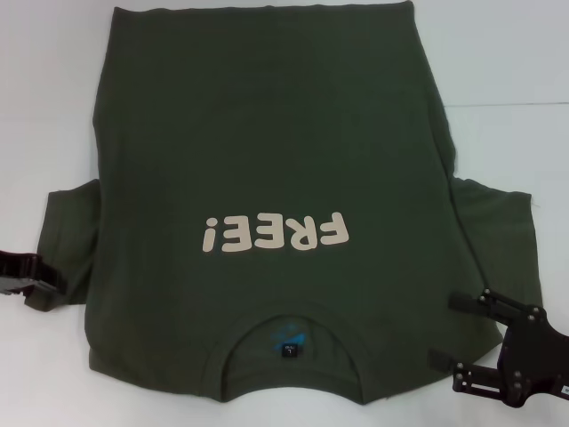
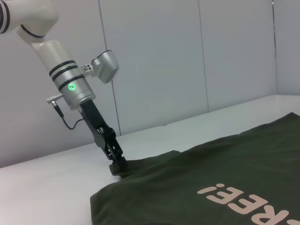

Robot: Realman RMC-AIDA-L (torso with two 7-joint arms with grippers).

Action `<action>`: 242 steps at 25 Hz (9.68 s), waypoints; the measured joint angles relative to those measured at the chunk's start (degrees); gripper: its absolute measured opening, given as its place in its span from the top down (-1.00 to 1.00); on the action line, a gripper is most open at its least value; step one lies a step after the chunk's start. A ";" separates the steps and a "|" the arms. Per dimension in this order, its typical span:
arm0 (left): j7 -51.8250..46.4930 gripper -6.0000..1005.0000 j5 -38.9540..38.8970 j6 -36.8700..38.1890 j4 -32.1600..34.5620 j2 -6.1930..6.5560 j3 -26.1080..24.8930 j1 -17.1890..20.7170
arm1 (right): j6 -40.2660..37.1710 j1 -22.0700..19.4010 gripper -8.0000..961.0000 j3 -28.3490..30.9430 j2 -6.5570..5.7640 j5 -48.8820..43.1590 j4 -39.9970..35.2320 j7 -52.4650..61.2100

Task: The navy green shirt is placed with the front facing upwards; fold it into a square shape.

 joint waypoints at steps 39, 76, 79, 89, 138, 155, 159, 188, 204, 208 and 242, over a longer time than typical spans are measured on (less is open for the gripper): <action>0.02 0.97 -0.62 -0.83 -0.55 -0.39 -0.36 -1.06 | 0.00 0.11 -0.84 0.00 -0.09 0.00 0.01 0.00; 2.24 0.99 -7.03 4.97 7.61 6.61 -14.96 -2.35 | -0.48 0.55 -0.84 0.09 -0.09 0.09 0.01 0.00; 1.88 0.99 -8.49 7.82 7.34 6.71 -15.13 -3.02 | -0.52 0.57 -0.84 0.09 -0.09 0.09 0.00 0.00; 1.19 0.99 -17.54 6.96 1.58 2.28 -13.86 -4.06 | -0.42 0.72 -0.84 0.09 -0.09 0.09 0.00 0.00; 14.41 -0.40 -26.28 -9.88 -8.97 -9.05 -10.78 0.25 | -0.53 1.19 -0.84 0.00 0.09 0.09 0.62 -0.09; 7.35 -0.71 -24.05 -17.41 -4.80 -5.28 -11.80 4.92 | -0.53 1.44 -0.84 0.00 0.09 0.09 0.62 -0.08; 7.60 -0.71 -23.99 -20.63 -6.82 -5.32 -11.62 4.85 | -0.52 1.40 -0.84 0.00 0.09 0.09 0.62 -0.03; 8.16 -0.71 -24.51 -27.77 -8.39 -6.14 -9.34 4.66 | -0.38 1.31 -0.84 0.00 0.04 0.09 1.22 -0.19; 8.18 -0.71 -26.16 -25.58 -9.77 -6.82 -8.46 3.74 | -0.31 1.34 -0.84 0.00 0.09 0.09 1.24 -0.35; 8.26 -0.71 -28.57 -23.14 -9.82 -6.72 -8.52 3.52 | -0.29 1.34 -0.84 0.00 0.09 0.09 1.24 -0.36; 12.92 -0.47 -28.87 -30.57 -12.10 -7.39 -8.42 2.23 | -0.53 1.60 -0.84 0.09 0.02 0.09 1.24 -0.13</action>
